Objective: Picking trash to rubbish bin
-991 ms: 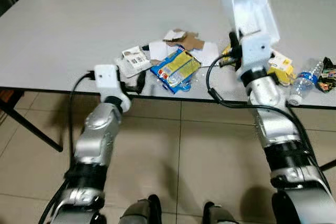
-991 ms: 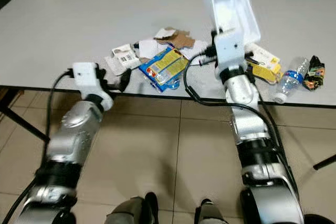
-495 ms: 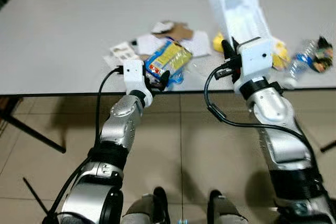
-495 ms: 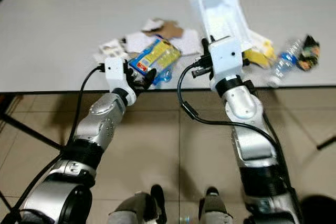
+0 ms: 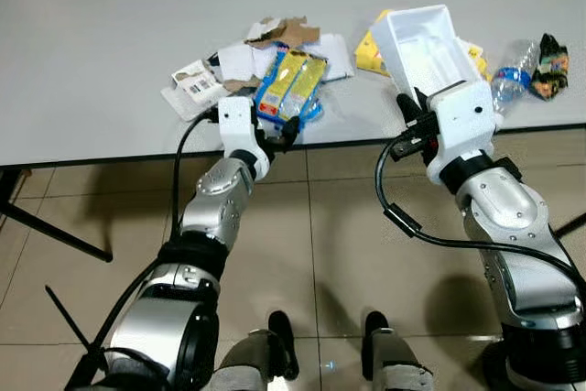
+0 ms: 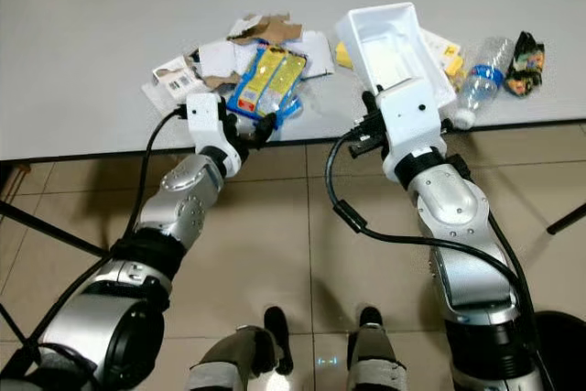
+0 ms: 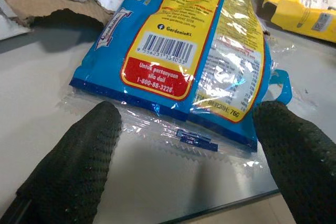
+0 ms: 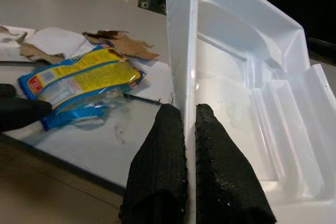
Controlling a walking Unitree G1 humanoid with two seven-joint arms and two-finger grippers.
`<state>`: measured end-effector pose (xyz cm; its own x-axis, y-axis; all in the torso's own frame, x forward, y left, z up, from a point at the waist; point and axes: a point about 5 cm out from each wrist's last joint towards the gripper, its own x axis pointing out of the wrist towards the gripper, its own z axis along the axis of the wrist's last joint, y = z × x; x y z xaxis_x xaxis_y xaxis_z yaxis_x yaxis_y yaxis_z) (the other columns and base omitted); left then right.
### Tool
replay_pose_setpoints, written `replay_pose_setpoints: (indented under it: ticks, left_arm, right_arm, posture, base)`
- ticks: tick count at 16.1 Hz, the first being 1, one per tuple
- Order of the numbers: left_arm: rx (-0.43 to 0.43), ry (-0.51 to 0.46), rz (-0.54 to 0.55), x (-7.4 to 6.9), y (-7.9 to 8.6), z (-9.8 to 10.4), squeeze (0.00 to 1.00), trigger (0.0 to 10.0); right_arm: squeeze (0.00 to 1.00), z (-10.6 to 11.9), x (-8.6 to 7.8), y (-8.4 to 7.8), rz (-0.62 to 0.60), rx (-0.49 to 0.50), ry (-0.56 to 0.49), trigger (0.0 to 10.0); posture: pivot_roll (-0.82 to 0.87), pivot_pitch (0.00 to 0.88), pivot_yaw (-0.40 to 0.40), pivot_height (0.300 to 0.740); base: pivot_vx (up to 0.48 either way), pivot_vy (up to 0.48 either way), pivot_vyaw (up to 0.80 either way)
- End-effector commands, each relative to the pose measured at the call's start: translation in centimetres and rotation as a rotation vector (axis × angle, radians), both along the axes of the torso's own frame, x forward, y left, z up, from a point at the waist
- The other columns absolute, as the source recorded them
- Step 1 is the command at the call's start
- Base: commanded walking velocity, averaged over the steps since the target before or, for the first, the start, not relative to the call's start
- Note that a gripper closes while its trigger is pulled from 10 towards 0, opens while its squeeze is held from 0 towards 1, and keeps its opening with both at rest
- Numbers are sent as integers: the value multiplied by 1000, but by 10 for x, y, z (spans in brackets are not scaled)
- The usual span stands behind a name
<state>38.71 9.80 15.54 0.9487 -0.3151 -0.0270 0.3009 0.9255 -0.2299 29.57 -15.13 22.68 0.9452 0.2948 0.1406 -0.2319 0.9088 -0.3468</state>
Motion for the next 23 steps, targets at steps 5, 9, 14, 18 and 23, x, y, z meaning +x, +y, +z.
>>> replay_pose_setpoints:
  ticks: [5, 9, 14, 18, 23]
  left_arm:
    - [68, -83, 8, 4, 2, 18, 0, 10000]
    - [95, -200, 24, 10, 3, 45, 0, 10000]
    - [81, -174, 62, 12, 16, 39, 0, 10000]
    - [99, -278, 79, 12, 21, 58, 0, 10000]
    - [107, -393, 102, 1, 34, 71, 0, 10000]
  right_arm:
    - [0, 2, -3, 6, 14, 12, 6, 10000]
    - [0, 1, -2, 7, 11, 17, 8, 10000]
    - [0, -2, -2, 6, 0, 27, 11, 10000]
    - [0, 9, -1, 8, -6, 56, -69, 10000]
    - [0, 22, 3, 9, -36, 83, -167, 10000]
  posture:
    - [-265, 304, 173, 740]
    - [-258, 298, 174, 740]
    - [-257, 285, 175, 740]
    - [-257, 272, 175, 740]
    - [-235, 222, 168, 740]
  base:
    - [0, 0, 0]
    - [0, 0, 0]
    - [0, 0, 0]
    - [289, 0, 0]
    - [0, 0, 0]
